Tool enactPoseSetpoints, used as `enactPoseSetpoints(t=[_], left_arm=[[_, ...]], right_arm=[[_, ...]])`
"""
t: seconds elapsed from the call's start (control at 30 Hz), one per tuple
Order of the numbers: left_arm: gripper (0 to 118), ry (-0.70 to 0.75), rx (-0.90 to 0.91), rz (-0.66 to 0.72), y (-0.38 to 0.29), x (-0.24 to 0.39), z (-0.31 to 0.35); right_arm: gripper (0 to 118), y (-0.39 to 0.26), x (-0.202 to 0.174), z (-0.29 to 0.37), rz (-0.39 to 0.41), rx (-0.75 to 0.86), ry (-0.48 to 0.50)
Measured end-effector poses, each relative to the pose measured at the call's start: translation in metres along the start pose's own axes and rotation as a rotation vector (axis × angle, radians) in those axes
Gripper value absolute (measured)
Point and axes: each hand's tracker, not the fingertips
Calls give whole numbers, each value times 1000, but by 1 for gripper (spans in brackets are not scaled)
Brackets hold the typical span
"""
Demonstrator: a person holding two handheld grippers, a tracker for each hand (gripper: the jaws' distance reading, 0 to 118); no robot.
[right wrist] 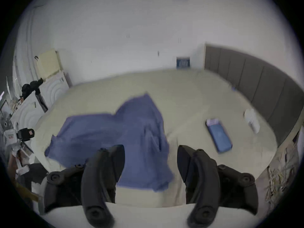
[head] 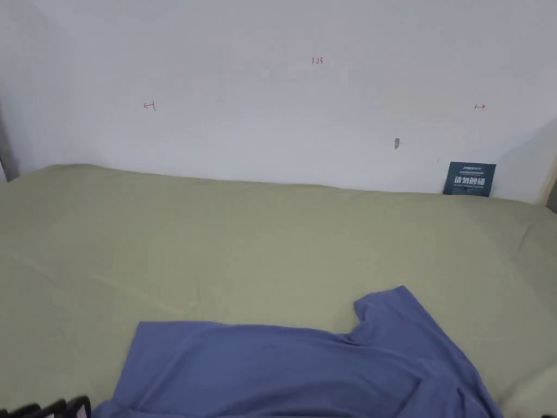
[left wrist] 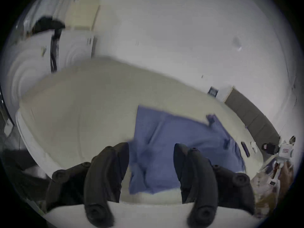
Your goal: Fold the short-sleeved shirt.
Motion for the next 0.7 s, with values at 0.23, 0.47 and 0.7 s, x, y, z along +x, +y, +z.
enactPoseSetpoints(t=[0.23,0.47,0.7], left_arm=[[0,10,292,-53,22,75,19],[0,-55,208,-217,27,109,-12],[1,-5,-155,-212,86,71,-157]], right_arm=[[0,19,-64,5,90,186,-24],[0,27,-89,-11,135,125,5],[0,29,-81,-49,123,87,34]])
